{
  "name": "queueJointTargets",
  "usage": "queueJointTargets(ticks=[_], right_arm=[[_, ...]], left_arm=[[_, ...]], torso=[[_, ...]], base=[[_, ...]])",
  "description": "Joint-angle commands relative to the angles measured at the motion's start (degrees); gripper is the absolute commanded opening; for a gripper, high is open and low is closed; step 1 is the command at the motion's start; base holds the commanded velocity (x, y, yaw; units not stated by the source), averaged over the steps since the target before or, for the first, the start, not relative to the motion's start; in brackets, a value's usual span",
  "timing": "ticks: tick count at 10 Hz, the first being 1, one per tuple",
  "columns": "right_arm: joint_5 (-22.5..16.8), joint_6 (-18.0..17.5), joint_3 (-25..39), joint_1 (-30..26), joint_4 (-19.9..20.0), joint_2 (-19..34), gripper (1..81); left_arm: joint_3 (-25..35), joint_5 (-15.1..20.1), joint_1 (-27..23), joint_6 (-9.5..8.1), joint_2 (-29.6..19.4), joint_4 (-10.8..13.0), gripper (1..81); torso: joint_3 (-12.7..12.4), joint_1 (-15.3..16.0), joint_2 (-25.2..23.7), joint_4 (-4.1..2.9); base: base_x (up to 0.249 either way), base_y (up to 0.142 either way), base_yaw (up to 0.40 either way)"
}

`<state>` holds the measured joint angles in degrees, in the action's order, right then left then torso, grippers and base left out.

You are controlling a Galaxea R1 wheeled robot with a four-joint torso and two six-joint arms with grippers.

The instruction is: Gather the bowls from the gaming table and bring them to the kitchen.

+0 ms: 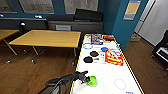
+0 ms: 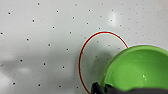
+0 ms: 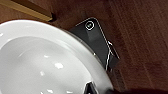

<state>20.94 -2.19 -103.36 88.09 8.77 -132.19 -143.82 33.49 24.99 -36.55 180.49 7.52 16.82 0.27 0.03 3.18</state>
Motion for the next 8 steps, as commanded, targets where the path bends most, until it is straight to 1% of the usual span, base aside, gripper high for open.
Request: queueJointTargets(ticks=[1,2,3,4,5,6,8], right_arm=[[-3.4,-0.1,0.6,-0.1,-1.2,2.5,1.0],[-3.4,-0.1,0.5,-0.1,-1.3,2.4,1.0],[-3.4,-0.1,0.7,-0.2,-1.4,2.4,1.0],[-3.4,-0.1,1.1,-0.3,-1.5,2.4,1.0],[-3.5,-0.1,1.2,-0.3,-1.6,2.4,1.0],[-3.5,-0.1,1.3,-0.3,-1.6,2.4,1.0],[-3.5,-0.2,1.4,-0.1,-1.6,2.5,1.0]], left_arm=[[20.4,5.8,-10.1,-0.10,-8.9,1.4,1.0],[29.1,5.4,-10.9,-0.70,-14.7,1.6,1.0],[34.2,5.4,-11.2,-1.07,-18.6,1.6,1.0],[40.5,5.2,-11.2,-1.50,-24.2,1.5,1.0],[45.8,4.2,-11.2,-2.12,-28.8,1.5,1.0],[50.4,3.5,-11.1,-2.30,-33.4,1.5,1.0],[57.7,3.2,-9.0,-2.22,-41.2,1.7,1.0]], torso=[[0.0,0.0,0.0,0.00],[0.0,0.0,0.0,0.00],[0.0,0.0,0.0,0.00],[0.0,0.0,0.0,0.00],[0.0,0.0,0.0,0.00],[0.0,0.0,0.0,0.00],[0.0,0.0,0.0,0.00]], base=[[0.000,0.000,0.000],[0.000,0.000,0.000],[0.000,0.000,0.000],[0.000,0.000,0.000],[0.000,0.000,0.000],[0.000,0.000,0.000],[0.000,0.000,0.000]])
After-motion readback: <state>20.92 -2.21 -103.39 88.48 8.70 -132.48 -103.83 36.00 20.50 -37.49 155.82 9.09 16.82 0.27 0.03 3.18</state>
